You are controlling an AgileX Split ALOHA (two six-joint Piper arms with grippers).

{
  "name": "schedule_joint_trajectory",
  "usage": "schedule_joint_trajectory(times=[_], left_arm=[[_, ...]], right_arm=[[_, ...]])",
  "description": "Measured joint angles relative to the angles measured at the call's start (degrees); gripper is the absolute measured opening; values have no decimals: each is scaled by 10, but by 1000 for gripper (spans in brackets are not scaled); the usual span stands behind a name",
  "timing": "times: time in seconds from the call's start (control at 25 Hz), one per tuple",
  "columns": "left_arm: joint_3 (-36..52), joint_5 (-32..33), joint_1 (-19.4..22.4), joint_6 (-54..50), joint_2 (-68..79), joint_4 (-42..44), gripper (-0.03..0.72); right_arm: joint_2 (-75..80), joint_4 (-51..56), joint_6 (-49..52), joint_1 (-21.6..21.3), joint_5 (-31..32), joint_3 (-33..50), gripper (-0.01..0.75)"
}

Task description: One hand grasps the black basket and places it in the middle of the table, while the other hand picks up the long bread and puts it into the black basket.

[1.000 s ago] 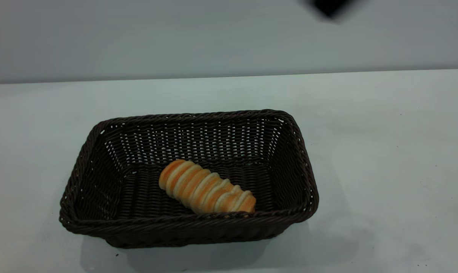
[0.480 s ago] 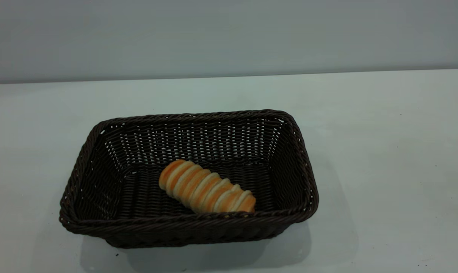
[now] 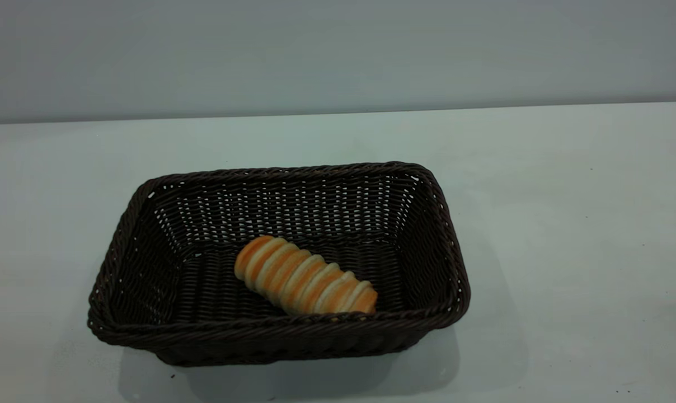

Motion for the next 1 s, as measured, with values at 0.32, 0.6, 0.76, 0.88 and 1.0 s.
schedule_joint_trajectory(times=[0.32, 0.6, 0.76, 0.88, 1.0], left_arm=[[11, 0, 0, 0, -113, 6, 585], [57, 0, 0, -1, -116, 16, 585], [74, -3, 0, -4, -116, 16, 585], [81, -4, 0, -10, -116, 16, 585], [92, -8, 0, -12, -116, 15, 585]], right_arm=[[-27, -1, -16, 0, -8, 16, 401], [-41, -2, -16, 0, -9, 18, 379], [-69, -2, -17, 0, -9, 18, 364], [-91, -2, -17, 0, -8, 18, 354], [-110, -2, -17, 0, -8, 18, 351]])
